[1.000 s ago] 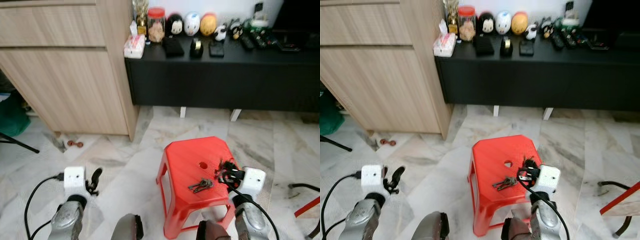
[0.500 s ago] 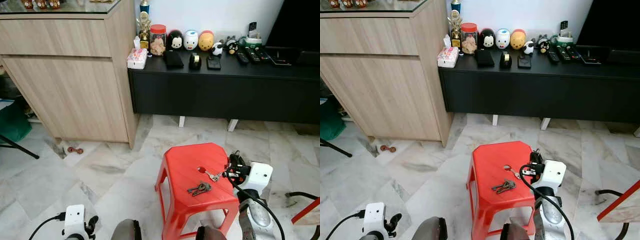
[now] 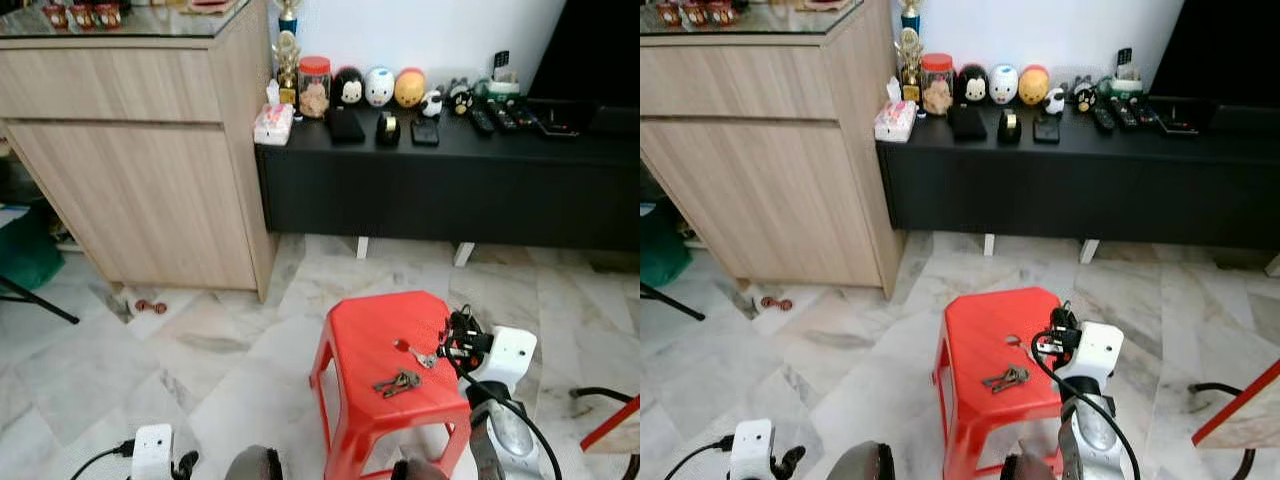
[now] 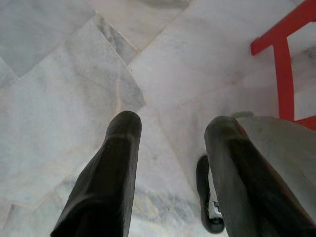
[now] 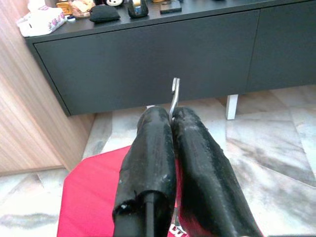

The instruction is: Hang keys on a hook

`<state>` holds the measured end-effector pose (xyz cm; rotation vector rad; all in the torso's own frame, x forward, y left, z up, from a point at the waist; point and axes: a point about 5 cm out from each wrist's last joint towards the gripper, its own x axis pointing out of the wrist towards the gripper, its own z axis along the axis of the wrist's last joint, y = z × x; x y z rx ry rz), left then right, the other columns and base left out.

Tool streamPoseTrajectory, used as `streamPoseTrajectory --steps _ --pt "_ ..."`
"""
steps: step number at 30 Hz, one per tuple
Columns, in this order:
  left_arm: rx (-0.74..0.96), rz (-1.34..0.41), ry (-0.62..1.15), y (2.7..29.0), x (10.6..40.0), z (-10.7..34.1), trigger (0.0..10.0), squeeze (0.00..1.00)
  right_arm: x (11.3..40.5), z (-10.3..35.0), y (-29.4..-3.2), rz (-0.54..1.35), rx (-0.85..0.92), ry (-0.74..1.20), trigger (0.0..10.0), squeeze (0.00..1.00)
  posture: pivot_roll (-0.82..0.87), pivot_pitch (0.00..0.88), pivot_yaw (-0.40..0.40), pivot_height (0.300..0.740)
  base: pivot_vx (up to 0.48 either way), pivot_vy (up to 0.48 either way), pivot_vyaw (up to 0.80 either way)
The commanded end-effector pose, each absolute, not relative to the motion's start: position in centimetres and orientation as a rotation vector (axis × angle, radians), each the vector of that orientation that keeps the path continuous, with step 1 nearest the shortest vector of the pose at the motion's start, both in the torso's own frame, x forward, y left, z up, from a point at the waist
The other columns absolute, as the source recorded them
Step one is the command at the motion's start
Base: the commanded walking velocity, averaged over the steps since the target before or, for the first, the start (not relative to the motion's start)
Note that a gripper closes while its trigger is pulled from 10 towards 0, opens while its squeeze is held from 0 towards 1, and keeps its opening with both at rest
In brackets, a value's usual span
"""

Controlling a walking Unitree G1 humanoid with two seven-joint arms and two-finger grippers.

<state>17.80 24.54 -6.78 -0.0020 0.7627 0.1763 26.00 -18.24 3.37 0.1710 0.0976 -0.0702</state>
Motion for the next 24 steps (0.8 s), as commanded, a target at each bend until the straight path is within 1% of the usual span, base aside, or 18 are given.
streamPoseTrajectory --steps 1,7,9,15,20,24 --pt "0.020 0.175 0.797 24.9 17.1 -7.1 10.0 0.00 26.1 3.9 -18.5 -0.078 0.171 0.077 10.0 0.00 0.13 0.000 -0.007 0.706 0.000 0.000 0.00" --pt "0.015 0.195 0.860 25.7 15.7 -7.6 10.0 0.00 26.1 3.7 -18.6 -0.084 0.172 0.090 10.0 0.00 0.13 0.000 -0.011 0.740 0.000 0.000 0.00" --pt "0.012 0.208 0.904 26.2 14.5 -8.0 10.0 0.00 26.0 3.3 -18.7 -0.089 0.172 0.108 10.0 0.00 0.14 0.000 -0.013 0.740 0.000 0.000 0.00" --pt "0.009 0.220 0.955 26.7 13.2 -8.4 10.0 0.00 26.0 2.6 -18.8 -0.099 0.159 0.157 10.0 0.00 0.13 0.000 -0.017 0.740 0.000 0.000 0.00" --pt "-0.002 0.219 0.972 26.7 12.8 -8.5 10.0 0.00 25.9 2.3 -19.1 -0.115 0.157 0.169 10.0 0.00 0.14 0.000 -0.020 0.740 0.000 0.000 0.00" --pt "-0.013 0.214 0.974 26.5 12.8 -8.6 10.0 0.00 26.1 2.3 -18.9 -0.129 0.165 0.167 10.0 0.00 0.14 0.000 -0.015 0.740 0.000 0.000 0.00"
